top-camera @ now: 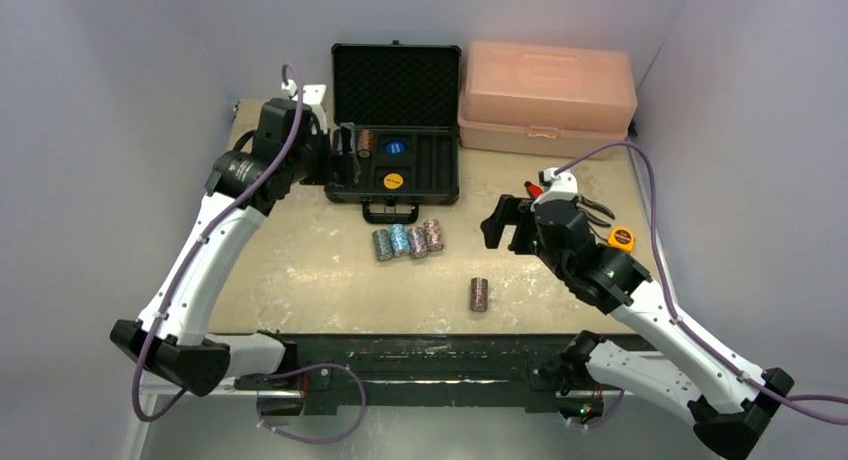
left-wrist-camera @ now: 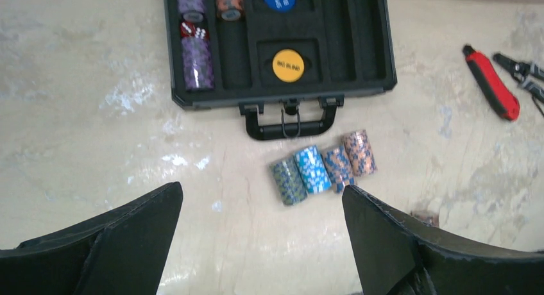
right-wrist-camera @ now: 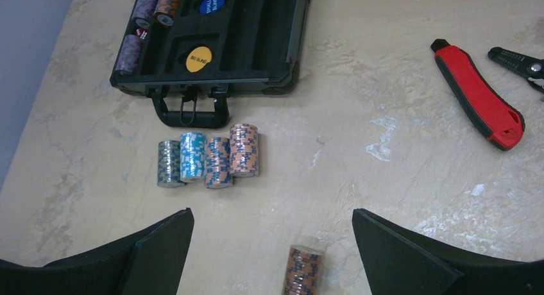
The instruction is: Pack up texas hold em set
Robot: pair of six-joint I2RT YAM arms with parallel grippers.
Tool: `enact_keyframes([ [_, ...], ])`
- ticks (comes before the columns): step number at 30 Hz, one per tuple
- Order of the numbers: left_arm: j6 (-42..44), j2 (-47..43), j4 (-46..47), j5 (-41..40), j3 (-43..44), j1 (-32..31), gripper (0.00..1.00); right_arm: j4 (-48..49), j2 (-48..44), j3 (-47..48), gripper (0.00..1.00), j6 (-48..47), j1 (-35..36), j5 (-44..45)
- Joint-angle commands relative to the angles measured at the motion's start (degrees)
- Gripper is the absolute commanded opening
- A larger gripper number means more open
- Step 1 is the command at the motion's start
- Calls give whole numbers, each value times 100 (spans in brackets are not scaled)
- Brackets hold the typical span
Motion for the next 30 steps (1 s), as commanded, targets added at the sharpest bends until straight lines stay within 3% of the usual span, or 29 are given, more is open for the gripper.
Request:
enact_keyframes([
  [1,44,-455,-309,353,-436,-246,97,-140,-70,-41,99,292,-12,76],
  [12,488,-1102,509,297,-1816,-276,93,-357,292,-374,99,938,-9,-103],
  [21,512,-1072,484,969,-2010,-465,86,92,592,-1059,99,1368,-14,-791],
  [30,573,-847,446,1257,-2012,-804,71,497,800,-1684,93,1771,-9,-1232],
])
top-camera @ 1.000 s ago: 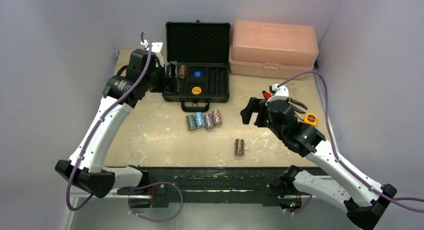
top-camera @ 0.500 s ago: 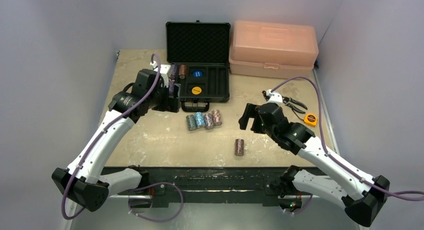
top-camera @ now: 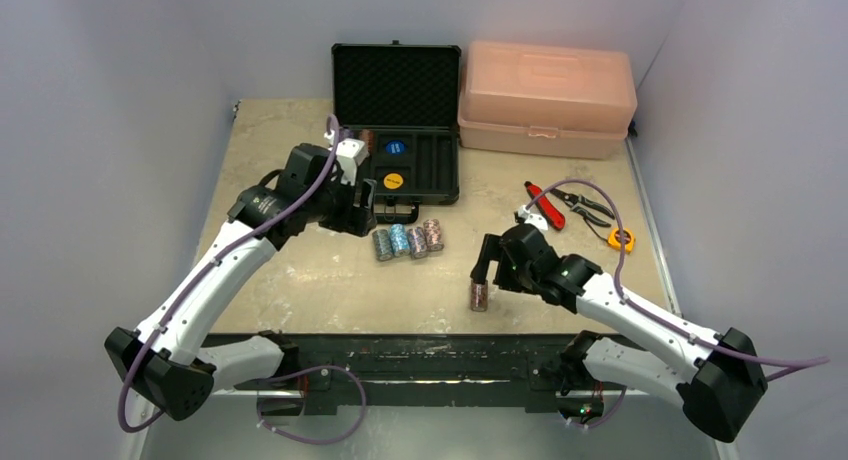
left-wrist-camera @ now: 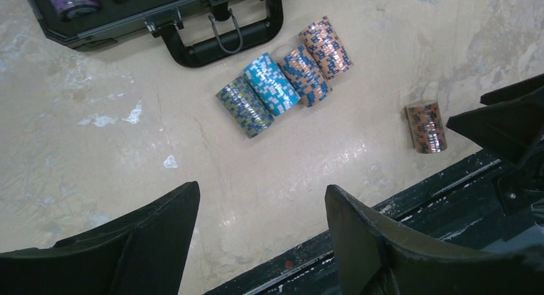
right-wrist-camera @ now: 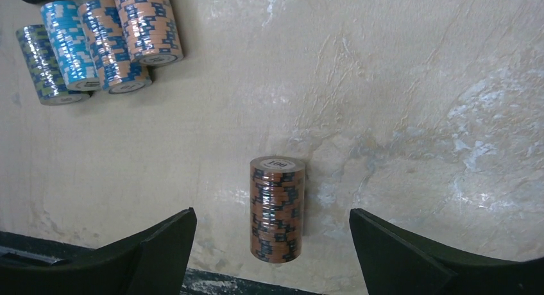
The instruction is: Pack up texas hold em set
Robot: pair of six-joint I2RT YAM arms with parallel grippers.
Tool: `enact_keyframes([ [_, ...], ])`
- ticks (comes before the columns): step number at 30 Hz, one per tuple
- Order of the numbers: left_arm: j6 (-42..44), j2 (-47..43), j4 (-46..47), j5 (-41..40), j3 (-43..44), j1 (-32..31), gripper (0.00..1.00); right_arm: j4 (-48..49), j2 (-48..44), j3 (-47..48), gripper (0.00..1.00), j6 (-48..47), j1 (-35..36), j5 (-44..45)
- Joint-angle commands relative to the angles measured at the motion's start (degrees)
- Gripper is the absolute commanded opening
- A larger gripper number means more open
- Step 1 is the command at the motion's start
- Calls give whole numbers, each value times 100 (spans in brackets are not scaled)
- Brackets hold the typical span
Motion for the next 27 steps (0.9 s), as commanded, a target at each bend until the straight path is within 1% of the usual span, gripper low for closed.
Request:
enact_keyframes([
  [1,97,129,234,395,-25,-133,68,427,50,-229,93,362,-1,-281],
  [3,100,192,223,502,-10,-165,59,487,154,-306,92,402,-2,-329],
  [7,110,262,189,546,5,-228,53,622,340,-392,89,435,-4,-406],
  [14,114,336,145,541,19,-303,53,792,721,-387,86,427,0,-381],
  [21,134,359,92,480,45,-369,53,718,1128,-236,70,384,4,-170],
  [27,152,359,53,422,54,-403,53,884,1359,-212,57,352,12,-281],
])
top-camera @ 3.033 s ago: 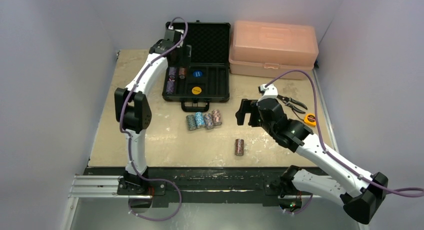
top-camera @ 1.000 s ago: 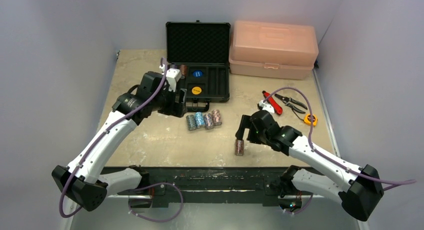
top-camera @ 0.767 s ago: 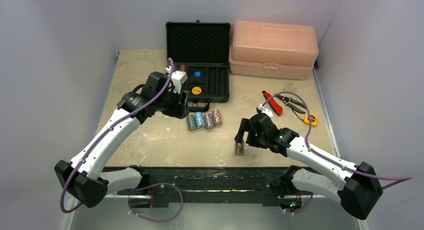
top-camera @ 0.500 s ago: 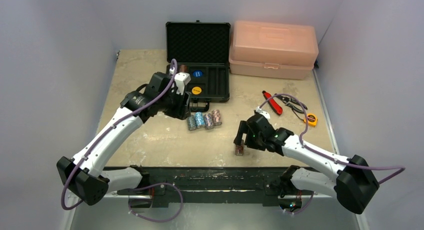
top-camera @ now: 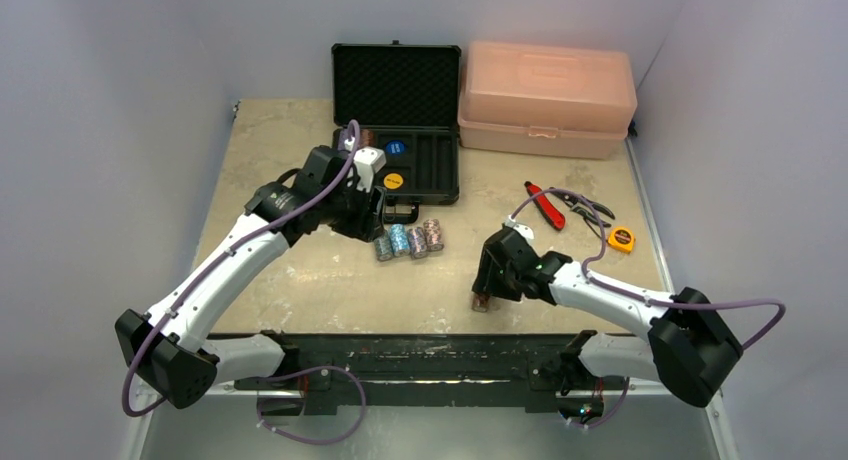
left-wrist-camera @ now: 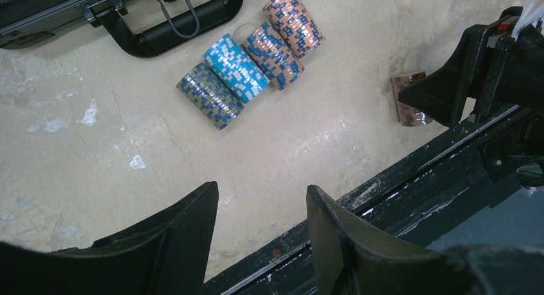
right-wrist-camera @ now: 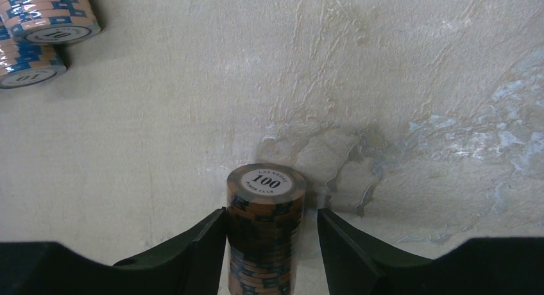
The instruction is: Pack up texas hold em set
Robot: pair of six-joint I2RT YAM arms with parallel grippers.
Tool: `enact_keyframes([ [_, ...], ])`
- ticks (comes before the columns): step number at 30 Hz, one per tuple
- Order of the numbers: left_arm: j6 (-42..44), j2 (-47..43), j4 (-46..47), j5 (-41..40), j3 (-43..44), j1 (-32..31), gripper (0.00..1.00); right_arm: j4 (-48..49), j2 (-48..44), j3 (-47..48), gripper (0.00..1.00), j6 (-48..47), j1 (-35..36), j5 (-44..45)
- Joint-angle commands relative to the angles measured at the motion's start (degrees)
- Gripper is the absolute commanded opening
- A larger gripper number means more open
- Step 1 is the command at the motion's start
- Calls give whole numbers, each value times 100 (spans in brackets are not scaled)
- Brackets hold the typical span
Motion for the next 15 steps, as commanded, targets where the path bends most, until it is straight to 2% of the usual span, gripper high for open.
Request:
enact_keyframes([
  [1,140,-8,71,-25,54,-46,53,204,148,165,55,-4,7,28],
  [11,166,45,27,-100,63,-104,53,241,243,209,27,9,17,-53],
  [15,171,62,25,-100,63,-115,53,275,174,243,13,-22,17,-99],
])
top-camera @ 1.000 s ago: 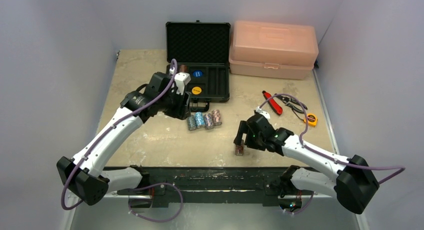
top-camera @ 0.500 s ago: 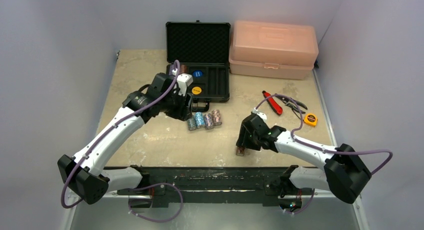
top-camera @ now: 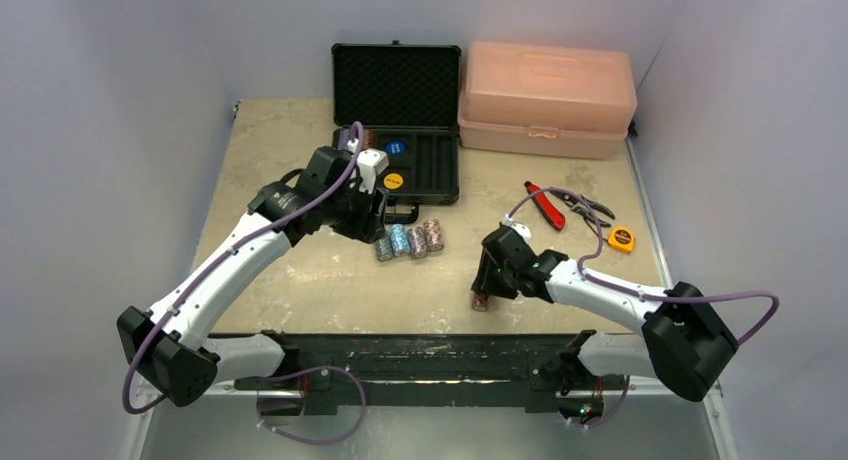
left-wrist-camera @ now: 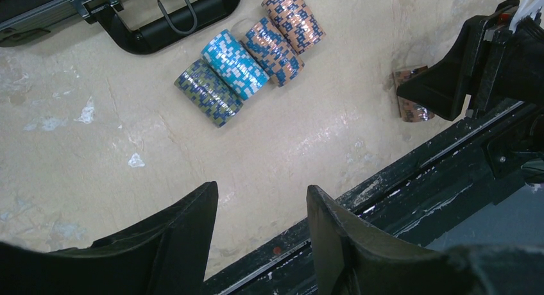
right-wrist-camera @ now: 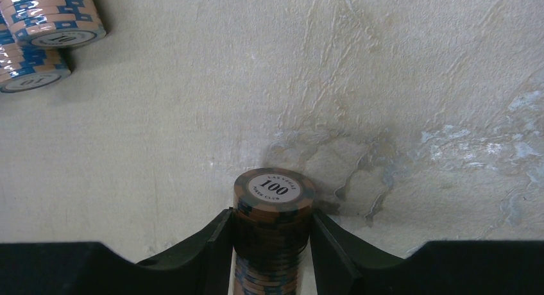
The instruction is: Pack up texas hold em set
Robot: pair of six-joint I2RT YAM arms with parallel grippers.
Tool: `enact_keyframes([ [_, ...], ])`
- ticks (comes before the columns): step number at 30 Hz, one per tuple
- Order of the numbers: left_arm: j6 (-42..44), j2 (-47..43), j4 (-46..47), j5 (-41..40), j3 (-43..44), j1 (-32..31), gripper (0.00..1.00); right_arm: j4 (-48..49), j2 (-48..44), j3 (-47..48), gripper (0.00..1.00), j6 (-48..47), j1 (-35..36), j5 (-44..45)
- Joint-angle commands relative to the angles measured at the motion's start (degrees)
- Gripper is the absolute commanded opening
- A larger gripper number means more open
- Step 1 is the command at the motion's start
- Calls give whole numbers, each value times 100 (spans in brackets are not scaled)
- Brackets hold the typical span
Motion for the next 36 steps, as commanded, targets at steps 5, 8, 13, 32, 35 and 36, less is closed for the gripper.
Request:
enact_keyframes([
  [5,169,36,63,-14,72,-47,53,175,-239,237,0,-54,15,-27],
  [8,169,37,71,-4,72,-39,53,72,-343,317,0,-30,17,131],
  [13,167,22,68,-13,72,-46,53,-7,-528,489,0,19,16,339],
  [32,163,-63,174,196,54,-44,53,687,-853,910,0,-67,16,473],
  [35,131,-69,220,407,54,-46,53,1078,-956,884,0,-156,15,396],
  [36,119,-77,260,514,52,-46,53,1251,-1019,848,0,-193,17,340],
])
